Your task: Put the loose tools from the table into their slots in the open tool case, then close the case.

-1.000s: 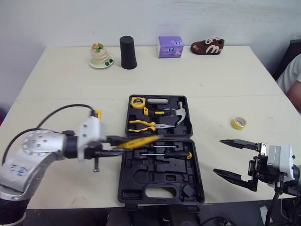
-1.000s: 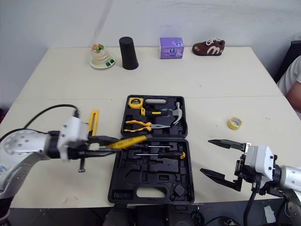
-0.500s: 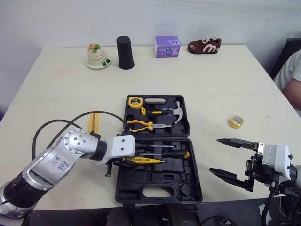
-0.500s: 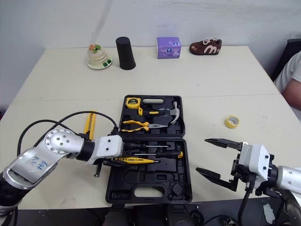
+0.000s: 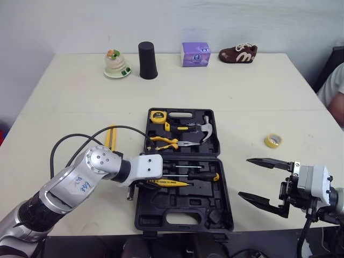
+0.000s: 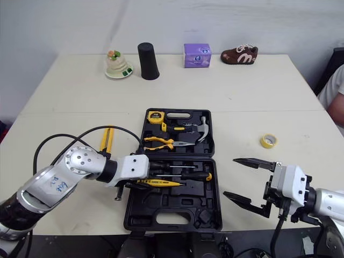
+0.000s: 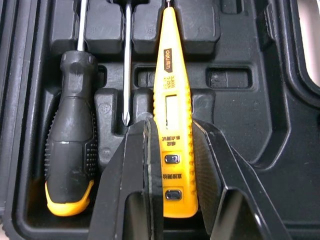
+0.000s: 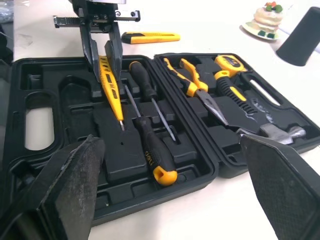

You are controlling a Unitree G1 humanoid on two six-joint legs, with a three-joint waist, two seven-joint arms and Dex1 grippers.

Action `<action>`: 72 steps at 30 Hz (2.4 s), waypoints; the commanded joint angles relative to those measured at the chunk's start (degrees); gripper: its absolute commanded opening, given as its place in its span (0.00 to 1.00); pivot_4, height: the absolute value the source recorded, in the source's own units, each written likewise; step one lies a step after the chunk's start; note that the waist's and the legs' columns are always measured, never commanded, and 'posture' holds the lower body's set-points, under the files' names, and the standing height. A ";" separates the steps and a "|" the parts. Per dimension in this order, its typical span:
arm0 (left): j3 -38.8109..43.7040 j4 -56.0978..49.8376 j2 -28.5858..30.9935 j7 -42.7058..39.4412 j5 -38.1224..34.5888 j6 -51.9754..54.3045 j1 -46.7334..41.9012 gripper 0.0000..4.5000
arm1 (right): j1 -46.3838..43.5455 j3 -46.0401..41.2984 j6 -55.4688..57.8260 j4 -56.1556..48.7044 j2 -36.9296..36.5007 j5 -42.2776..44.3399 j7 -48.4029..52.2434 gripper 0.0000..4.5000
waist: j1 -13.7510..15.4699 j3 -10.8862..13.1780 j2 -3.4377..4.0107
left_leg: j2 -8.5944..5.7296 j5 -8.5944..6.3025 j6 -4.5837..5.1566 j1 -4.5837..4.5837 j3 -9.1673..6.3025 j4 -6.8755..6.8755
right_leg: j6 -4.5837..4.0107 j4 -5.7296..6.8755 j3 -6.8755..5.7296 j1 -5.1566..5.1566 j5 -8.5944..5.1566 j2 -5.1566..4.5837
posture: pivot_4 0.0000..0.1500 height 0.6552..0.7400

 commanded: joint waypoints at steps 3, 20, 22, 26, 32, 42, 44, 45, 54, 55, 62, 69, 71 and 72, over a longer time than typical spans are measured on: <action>0.77 1.36 -1.96 0.49 0.11 -3.08 2.84 0.62 | -0.39 -1.34 -2.19 0.50 0.37 0.15 0.50 1.00 | -0.04 -0.01 0.01 | 0.00 0.00 0.01 0.02 0.00 0.01 | 0.00 0.00 0.01 0.03 0.00 -0.02 | 1.00 1.00; 19.78 17.39 -10.70 -10.91 -12.10 -33.94 12.97 0.34 | 1.64 -1.92 -6.14 3.90 1.24 0.38 5.00 1.00 | -0.17 0.00 0.02 | 0.06 0.04 0.01 -0.02 -0.03 0.08 | -0.02 0.15 -0.06 -0.01 0.00 -0.01 | 1.00 1.00; 17.95 16.83 -11.84 -10.51 -11.30 -33.86 13.74 0.12 | 0.65 -1.18 -6.47 4.17 1.75 0.02 4.10 1.00 | -0.17 0.00 0.02 | 0.05 0.02 0.03 -0.01 -0.01 0.10 | -0.01 0.15 -0.05 0.00 0.00 -0.03 | 1.00 1.00; 15.46 17.15 -14.02 -7.57 -8.74 -33.05 14.10 0.01 | 0.34 -0.22 -7.28 4.91 2.51 -0.77 3.81 1.00 | -0.15 -0.01 0.02 | 0.06 0.03 0.04 -0.01 -0.02 0.16 | 0.01 0.16 -0.04 0.02 0.04 -0.02 | 1.00 1.00; 13.40 18.52 -15.19 -3.44 -3.43 -34.23 15.55 0.01 | 0.63 -0.06 -8.46 5.95 2.41 -1.12 4.31 1.00 | -0.29 -0.01 0.03 | 0.07 0.03 0.03 0.02 -0.02 0.12 | 0.00 0.18 -0.02 0.01 0.04 0.00 | 1.00 1.00; 9.46 19.58 -14.73 -2.95 -0.20 -31.64 16.65 0.01 | 0.18 0.08 -10.17 8.22 2.18 -1.87 4.66 1.00 | -0.23 -0.07 0.11 | 0.06 0.03 0.05 0.09 -0.03 0.11 | -0.02 0.18 -0.03 0.09 0.05 -0.04 | 1.00 1.00; 8.07 19.41 -13.50 -3.36 1.41 -32.14 17.99 0.01 | 0.30 0.01 -10.72 8.86 2.27 -2.16 4.59 1.00 | -0.28 -0.13 0.18 | 0.06 0.03 0.06 0.10 -0.03 0.10 | -0.02 0.18 -0.03 0.10 0.05 -0.04 | 1.00 1.00; 7.54 19.48 -13.24 -3.08 2.29 -32.84 18.35 0.01 | 0.31 0.11 -10.83 9.05 2.51 -2.25 4.28 1.00 | -0.31 -0.16 0.22 | 0.07 0.03 0.06 0.12 -0.02 0.07 | -0.02 0.18 -0.02 0.10 0.05 -0.04 | 1.00 1.00; 7.07 23.09 -14.28 0.00 3.42 -33.73 19.38 0.01 | 0.36 -0.24 -12.56 13.11 3.48 -3.41 2.95 1.00 | -0.28 -0.33 0.38 | 0.09 -0.16 0.45 1.06 -0.04 -0.20 | -0.08 -0.07 -0.03 0.99 0.01 -0.15 | 1.00 1.00; 6.97 23.19 -13.86 -0.41 3.28 -33.26 19.40 0.01 | 0.12 -0.26 -12.77 13.72 3.25 -3.42 3.10 1.00 | -0.28 -0.36 0.43 | 0.11 -0.17 0.48 1.15 -0.14 -0.26 | -0.13 -0.15 -0.02 1.08 -0.02 -0.14 | 1.00 1.00; 7.53 24.39 -12.06 -1.96 2.40 -29.37 17.92 0.01 | -0.78 -0.29 -13.36 15.49 2.37 -3.62 3.24 1.00 | -0.94 -0.95 0.62 | 0.09 -0.19 0.46 1.10 -0.28 -0.40 | -0.20 -0.15 0.08 1.16 -0.06 -0.06 | 1.00 1.00; 20.33 20.77 -16.73 -7.45 -13.88 -37.88 18.21 0.01 | 0.08 -5.85 -14.42 19.10 0.66 -2.96 4.27 1.00 | -1.40 -0.79 0.55 | 0.07 -0.18 0.45 1.00 -0.49 -0.31 | -0.21 -0.10 0.07 0.90 -0.05 0.00 | 1.00 1.00; 26.21 19.35 -14.68 -7.92 -17.94 -36.59 20.19 0.01 | 1.87 -9.70 -16.00 21.88 0.17 -2.74 5.51 1.00 | -1.39 -0.77 0.52 | 0.07 -0.23 0.40 0.96 -0.52 -0.34 | -0.20 -0.11 0.05 0.89 -0.04 0.00 | 1.00 1.00; 29.35 19.00 -13.39 -7.34 -19.04 -35.95 21.37 0.01 | 2.73 -11.60 -17.03 23.69 -0.10 -2.80 6.23 1.00 | -1.45 -0.75 0.49 | 0.08 -0.29 0.37 0.97 -0.55 -0.36 | -0.20 -0.11 0.02 0.90 -0.05 0.01 | 1.00 1.00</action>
